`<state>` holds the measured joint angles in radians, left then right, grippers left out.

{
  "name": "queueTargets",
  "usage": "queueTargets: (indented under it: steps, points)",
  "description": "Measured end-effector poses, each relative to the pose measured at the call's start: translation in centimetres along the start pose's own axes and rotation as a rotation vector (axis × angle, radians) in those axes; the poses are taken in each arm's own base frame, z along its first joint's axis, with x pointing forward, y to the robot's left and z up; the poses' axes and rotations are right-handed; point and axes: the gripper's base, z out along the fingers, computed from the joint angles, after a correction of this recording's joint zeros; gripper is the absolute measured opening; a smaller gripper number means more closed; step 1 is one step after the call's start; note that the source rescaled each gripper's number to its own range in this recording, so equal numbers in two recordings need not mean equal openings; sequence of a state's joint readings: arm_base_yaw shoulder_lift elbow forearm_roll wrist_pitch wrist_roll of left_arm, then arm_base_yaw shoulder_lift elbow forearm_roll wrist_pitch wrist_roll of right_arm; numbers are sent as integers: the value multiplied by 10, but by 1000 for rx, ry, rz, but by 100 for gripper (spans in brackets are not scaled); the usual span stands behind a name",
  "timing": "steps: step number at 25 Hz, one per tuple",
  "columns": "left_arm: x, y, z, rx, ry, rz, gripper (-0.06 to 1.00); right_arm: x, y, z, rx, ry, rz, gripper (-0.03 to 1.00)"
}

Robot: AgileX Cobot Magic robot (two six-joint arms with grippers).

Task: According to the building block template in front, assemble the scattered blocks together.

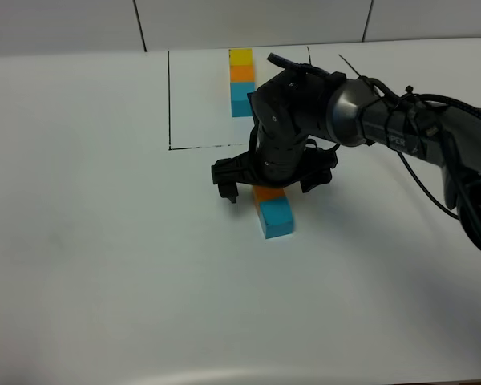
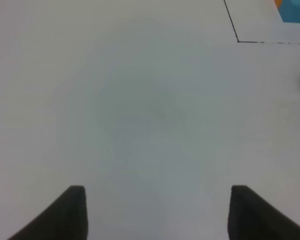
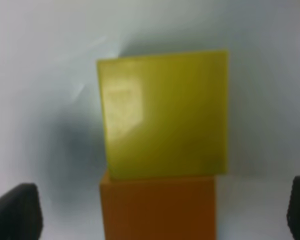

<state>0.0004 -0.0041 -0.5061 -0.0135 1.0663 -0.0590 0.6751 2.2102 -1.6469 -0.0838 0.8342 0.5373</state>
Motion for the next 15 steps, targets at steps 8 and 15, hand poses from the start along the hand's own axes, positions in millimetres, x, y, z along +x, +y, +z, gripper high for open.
queueTargets:
  steps: [8, 15]
  points:
    - [0, 0, 0, 0, 0, 0, 35, -35, -55, -82, -93, -153, -15, 100]
    - [0, 0, 0, 0, 0, 0, 35, -34, -108, -165, -67, -389, -30, 100]
